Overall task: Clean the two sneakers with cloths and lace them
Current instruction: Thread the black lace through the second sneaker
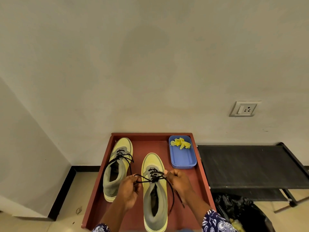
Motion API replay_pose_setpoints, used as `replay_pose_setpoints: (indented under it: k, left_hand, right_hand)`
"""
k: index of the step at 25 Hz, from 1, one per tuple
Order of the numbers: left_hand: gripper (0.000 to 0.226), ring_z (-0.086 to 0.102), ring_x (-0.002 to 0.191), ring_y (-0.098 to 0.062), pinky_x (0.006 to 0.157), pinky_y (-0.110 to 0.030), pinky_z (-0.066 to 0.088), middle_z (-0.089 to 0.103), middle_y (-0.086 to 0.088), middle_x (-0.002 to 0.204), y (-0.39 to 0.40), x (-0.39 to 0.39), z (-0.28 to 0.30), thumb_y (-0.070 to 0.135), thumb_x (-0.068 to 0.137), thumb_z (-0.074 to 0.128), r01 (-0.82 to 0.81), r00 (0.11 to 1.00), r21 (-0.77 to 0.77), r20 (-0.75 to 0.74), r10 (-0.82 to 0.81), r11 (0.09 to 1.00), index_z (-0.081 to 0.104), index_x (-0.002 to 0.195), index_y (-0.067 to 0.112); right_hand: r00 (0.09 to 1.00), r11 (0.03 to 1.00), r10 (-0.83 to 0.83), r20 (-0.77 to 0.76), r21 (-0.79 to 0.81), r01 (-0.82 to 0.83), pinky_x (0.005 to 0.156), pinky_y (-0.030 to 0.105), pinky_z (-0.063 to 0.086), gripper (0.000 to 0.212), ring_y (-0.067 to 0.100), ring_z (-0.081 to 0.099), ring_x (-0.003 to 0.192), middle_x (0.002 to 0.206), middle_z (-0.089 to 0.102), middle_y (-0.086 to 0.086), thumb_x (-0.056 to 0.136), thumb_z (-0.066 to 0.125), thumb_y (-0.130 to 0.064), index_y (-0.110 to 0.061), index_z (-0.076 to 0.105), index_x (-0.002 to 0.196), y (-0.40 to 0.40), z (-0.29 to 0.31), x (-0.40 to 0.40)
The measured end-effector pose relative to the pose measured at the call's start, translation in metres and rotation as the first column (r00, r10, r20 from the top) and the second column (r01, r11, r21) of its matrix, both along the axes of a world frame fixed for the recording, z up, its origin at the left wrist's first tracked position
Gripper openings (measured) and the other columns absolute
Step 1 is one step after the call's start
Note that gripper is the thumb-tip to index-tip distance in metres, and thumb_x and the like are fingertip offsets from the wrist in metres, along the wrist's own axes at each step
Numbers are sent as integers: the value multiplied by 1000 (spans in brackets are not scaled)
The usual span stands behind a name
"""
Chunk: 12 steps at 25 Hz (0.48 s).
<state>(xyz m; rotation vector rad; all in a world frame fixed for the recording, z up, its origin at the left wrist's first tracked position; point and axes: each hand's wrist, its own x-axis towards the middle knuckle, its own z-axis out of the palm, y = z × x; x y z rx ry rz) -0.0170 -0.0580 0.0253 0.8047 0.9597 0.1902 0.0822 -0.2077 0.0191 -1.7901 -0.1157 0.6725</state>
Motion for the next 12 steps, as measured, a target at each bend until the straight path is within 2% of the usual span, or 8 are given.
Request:
replay_pose_setpoints:
  k: [3,5,6,8,9,10,12]
  left_hand:
    - [25,44,52,-13,36,-15,42,48,-7,65,-2,0,-1,2,95,36,-63,997,-115,31,67,991,49,75,5]
    - [25,45,59,-16,38,-16,46,49,-10,68,-2,-1,-2,3,97,34,-106,993,-177,37,114,978,49,77,2]
    - [26,47,62,-18,39,-16,48,50,-12,70,-1,-1,-4,3,97,33,-114,991,-189,40,124,975,50,78,1]
    - [27,48,63,-20,41,-18,49,51,-13,71,0,-1,-4,3,97,33,-105,993,-163,45,113,981,51,77,1]
    - [26,48,62,-19,41,-18,49,50,-11,69,0,-1,-4,3,97,34,-90,995,-123,40,96,988,50,76,2]
    - [25,47,60,-18,43,-20,48,48,-10,67,0,0,-3,3,96,37,-74,996,-71,35,77,995,49,74,3]
    - [25,45,59,-17,51,-23,46,45,-8,64,-1,0,0,4,96,40,-52,998,20,35,51,998,47,72,6]
  right_hand:
    - [935,939,-80,-345,289,187,65,22,45,21,12,57,70,74,66,2,91,55,-23,-9,61,76,0,3,-3]
    - [867,912,-79,-493,315,262,61,22,41,20,12,52,63,67,62,1,90,55,-24,-12,60,76,-1,5,-5]
    - [874,939,-56,-483,272,211,57,22,37,19,10,46,57,61,58,-1,89,57,-27,-14,58,74,-1,6,-4]
    - [946,996,62,-317,77,-40,51,20,29,22,7,35,49,54,47,-4,88,60,-31,-17,54,72,-2,11,-3]
    - [961,990,134,-243,-13,-141,49,18,29,23,7,33,48,53,44,-5,88,60,-33,-16,53,74,-2,12,-3]
    - [963,980,172,-209,-59,-188,49,17,30,22,6,33,48,53,44,-6,88,60,-33,-16,53,76,-2,9,-1]
    - [958,988,150,-246,12,-152,49,18,28,18,6,36,50,55,48,-6,90,56,-31,-17,53,78,-5,7,2]
